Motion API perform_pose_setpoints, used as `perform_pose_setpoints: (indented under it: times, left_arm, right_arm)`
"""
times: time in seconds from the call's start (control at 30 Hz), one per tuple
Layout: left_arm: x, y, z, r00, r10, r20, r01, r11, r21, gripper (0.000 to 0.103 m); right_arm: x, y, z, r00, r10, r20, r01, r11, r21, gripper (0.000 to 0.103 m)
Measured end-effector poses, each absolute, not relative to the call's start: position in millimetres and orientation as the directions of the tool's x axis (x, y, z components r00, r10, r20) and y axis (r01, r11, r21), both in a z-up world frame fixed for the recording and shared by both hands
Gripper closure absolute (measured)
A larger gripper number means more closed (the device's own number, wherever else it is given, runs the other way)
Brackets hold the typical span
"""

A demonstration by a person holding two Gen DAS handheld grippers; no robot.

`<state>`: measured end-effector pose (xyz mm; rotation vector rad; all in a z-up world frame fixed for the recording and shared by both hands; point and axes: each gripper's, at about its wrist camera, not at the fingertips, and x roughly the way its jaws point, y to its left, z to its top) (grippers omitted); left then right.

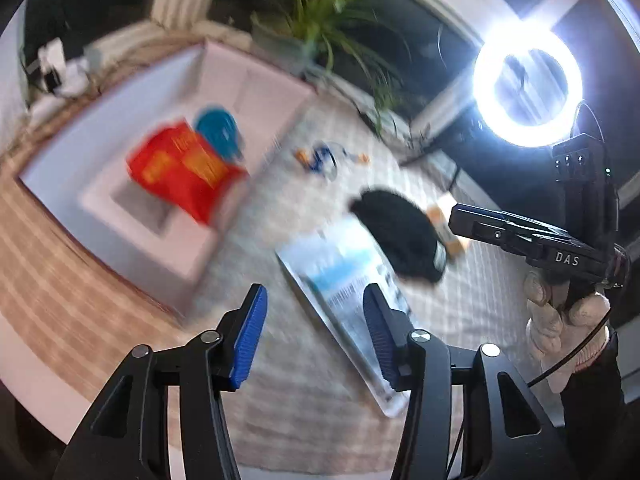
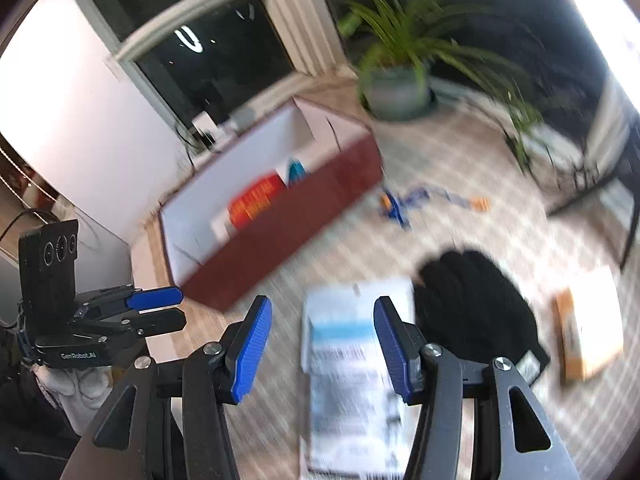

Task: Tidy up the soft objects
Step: 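Open the left tool to drop the red pouch into the box, then move both tools to the white mask packet and close the left tool on it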

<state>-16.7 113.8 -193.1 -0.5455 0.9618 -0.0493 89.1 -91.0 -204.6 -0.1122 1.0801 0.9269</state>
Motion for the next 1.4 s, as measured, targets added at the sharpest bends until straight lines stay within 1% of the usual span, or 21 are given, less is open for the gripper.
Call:
perform_pose_setpoints:
  times: [0.2, 0.4, 0.53, 0.57, 0.63, 0.87, 1.0, 1.33, 1.4]
  left_arm:
    - [-22.7, 78.7, -229.2, 0.526, -0.352, -0.774, -0.208, 0.829, -0.518, 0.053]
    - [-28.2, 56.1, -257.1, 0.505, -0.368, -0.781, -0.247, 0.805, -0.539, 0.053]
    - [-30.6, 48.1, -270.0, 0.496, -0.373, -0.784, -0.273, 0.790, -0.549, 0.053]
    - [-31.0, 46.2, -272.8, 0.495, -0.376, -0.783, -0.278, 0.786, -0.553, 0.053]
    - [-32.1, 43.0, -277.1, 0.493, -0.372, -0.787, -0.289, 0.783, -0.551, 0.053]
    - [-28.8, 33.0, -286.0, 0.493, -0.372, -0.786, -0.310, 0.770, -0.558, 0.053]
    - [-24.9, 27.8, -289.4, 0.489, -0.368, -0.790, -0.319, 0.768, -0.555, 0.053]
    - [-10.2, 19.1, -297.8, 0.484, -0.357, -0.799, -0.331, 0.770, -0.545, 0.053]
    - [-7.4, 18.3, -297.5, 0.487, -0.351, -0.800, -0.329, 0.775, -0.540, 0.055]
  right_arm:
    - [80.2, -122.2, -252.1, 0.096, 0.549, -0.830, -0.635, 0.676, 0.373, 0.053]
    - [72.9, -134.9, -289.2, 0.076, 0.480, -0.874, -0.633, 0.700, 0.330, 0.053]
    - [76.2, -141.2, -303.9, 0.054, 0.475, -0.879, -0.626, 0.702, 0.340, 0.055]
    - [76.7, -141.7, -306.1, 0.048, 0.476, -0.878, -0.627, 0.699, 0.344, 0.055]
    - [77.6, -141.4, -310.3, 0.036, 0.472, -0.881, -0.634, 0.692, 0.345, 0.061]
    - [80.5, -138.6, -322.8, 0.002, 0.469, -0.883, -0.653, 0.670, 0.354, 0.067]
    - [85.8, -141.8, -328.2, -0.016, 0.477, -0.879, -0.653, 0.660, 0.370, 0.071]
    - [94.4, -146.8, -336.5, -0.066, 0.510, -0.858, -0.646, 0.634, 0.426, 0.072]
    - [95.7, -147.4, -338.9, -0.074, 0.515, -0.854, -0.642, 0.630, 0.436, 0.072]
